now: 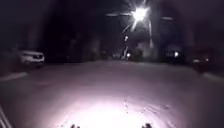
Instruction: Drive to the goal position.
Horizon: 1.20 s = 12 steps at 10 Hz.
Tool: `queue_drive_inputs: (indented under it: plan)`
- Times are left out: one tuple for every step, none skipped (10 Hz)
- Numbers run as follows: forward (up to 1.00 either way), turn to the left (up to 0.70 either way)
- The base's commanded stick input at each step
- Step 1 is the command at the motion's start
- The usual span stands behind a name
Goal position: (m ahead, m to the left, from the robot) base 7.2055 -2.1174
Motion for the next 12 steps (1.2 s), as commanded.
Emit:
queue_drive_inputs:
  plan:
    - [0.85, 0.00]
    - [0.85, 0.00]
    - [0.85, 0.00]
    - [0.85, 0.00]
    - [0.85, 0.00]
    - [0.85, 0.00]
    - [0.85, 0.00]
    - [0.85, 0.00]
    - [0.85, 0.00]
    - [0.85, 0.00]
    - [0.85, 0.00]
    - [0.85, 0.00]
